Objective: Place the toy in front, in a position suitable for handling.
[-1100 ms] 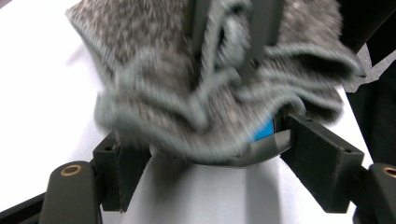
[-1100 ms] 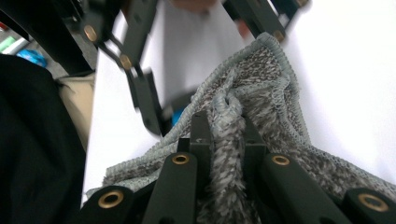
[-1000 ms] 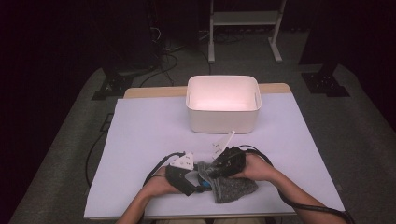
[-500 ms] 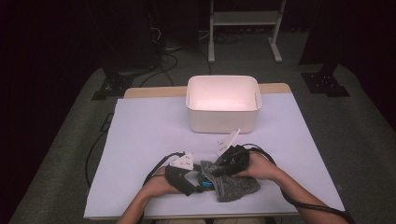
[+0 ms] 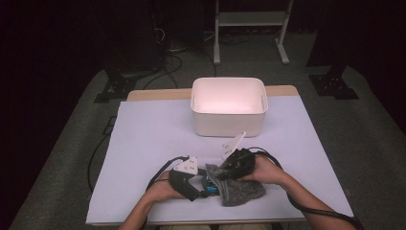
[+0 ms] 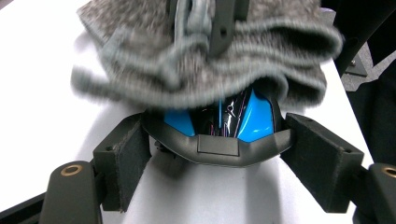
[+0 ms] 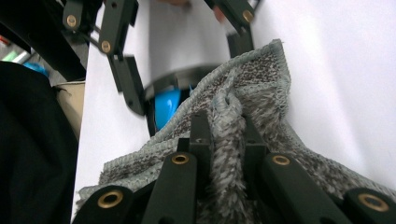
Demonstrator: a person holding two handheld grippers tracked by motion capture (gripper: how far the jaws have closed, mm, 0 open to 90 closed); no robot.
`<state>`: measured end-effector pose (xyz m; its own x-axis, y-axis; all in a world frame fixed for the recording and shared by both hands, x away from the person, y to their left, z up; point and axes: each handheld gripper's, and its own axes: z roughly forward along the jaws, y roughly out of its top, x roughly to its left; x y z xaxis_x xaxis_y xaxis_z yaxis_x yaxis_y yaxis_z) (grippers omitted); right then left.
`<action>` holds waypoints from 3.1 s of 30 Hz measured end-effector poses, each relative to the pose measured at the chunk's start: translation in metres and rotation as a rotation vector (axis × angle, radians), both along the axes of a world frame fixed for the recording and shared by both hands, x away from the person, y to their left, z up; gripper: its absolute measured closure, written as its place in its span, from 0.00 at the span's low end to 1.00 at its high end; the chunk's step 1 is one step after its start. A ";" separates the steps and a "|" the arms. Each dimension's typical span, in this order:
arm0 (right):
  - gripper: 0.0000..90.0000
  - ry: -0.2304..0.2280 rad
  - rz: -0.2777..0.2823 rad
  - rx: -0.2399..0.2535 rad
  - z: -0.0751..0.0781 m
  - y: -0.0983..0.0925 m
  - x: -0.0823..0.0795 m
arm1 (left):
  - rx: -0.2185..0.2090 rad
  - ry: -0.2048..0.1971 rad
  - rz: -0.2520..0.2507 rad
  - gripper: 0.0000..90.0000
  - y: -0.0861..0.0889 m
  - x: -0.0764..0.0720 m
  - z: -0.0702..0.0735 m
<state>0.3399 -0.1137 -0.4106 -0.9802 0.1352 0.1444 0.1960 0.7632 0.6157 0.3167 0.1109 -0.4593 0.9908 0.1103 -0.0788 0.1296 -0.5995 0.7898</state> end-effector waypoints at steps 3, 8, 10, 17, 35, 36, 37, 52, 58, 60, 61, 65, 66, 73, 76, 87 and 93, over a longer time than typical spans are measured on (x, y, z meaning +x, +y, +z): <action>0.88 0.009 -0.028 0.020 0.000 -0.016 -0.002 | 0.006 -0.002 0.000 0.27 0.000 0.000 0.001; 0.88 0.014 -0.005 0.041 0.001 -0.013 -0.008 | 0.003 0.005 -0.001 0.27 0.000 0.000 0.000; 0.88 0.010 0.019 0.042 0.000 -0.002 -0.011 | 0.003 0.005 -0.001 0.27 0.000 0.001 0.000; 0.88 0.005 0.105 0.032 0.000 0.019 -0.025 | 0.003 0.005 -0.001 0.27 0.000 0.000 0.000; 0.88 -0.031 0.036 0.016 0.000 -0.002 -0.022 | 0.010 0.005 0.003 0.27 0.001 0.000 0.001; 0.88 -0.025 0.018 0.030 0.000 -0.010 -0.022 | 0.010 0.005 0.004 0.27 0.001 0.000 0.001; 0.88 -0.018 -0.002 0.040 0.000 -0.019 -0.021 | 0.010 0.006 0.005 0.27 0.001 0.000 0.001; 0.88 -0.007 -0.096 0.037 -0.006 -0.057 -0.015 | 0.015 0.010 0.007 0.26 0.000 0.000 0.001; 0.88 -0.012 -0.033 0.059 -0.001 -0.015 0.000 | 0.012 0.012 0.007 0.27 0.002 0.000 0.001; 0.88 -0.008 -0.016 0.042 -0.002 -0.003 0.004 | 0.017 0.009 0.005 0.27 0.003 0.000 0.002; 0.88 -0.011 -0.003 0.037 -0.003 0.000 0.005 | 0.017 0.010 0.005 0.27 0.004 0.000 0.001; 0.88 0.005 -0.022 0.039 -0.004 -0.009 0.007 | 0.014 0.014 0.008 0.27 0.004 0.000 0.001; 0.88 0.005 -0.029 0.038 -0.004 -0.014 0.007 | 0.016 0.013 0.007 0.27 0.004 0.001 0.001; 0.88 0.039 -0.110 0.032 -0.013 -0.062 -0.002 | 0.013 0.023 0.014 0.27 0.004 0.001 0.001; 0.88 0.053 -0.141 0.051 -0.018 -0.076 -0.009 | 0.013 0.026 0.010 0.26 0.004 0.002 0.001; 0.88 0.023 -0.082 0.076 -0.009 -0.047 -0.014 | 0.014 0.032 0.005 0.26 0.005 0.002 0.001; 0.88 0.045 -0.126 0.080 -0.015 -0.061 -0.011 | 0.021 0.042 0.005 0.26 0.005 0.003 0.001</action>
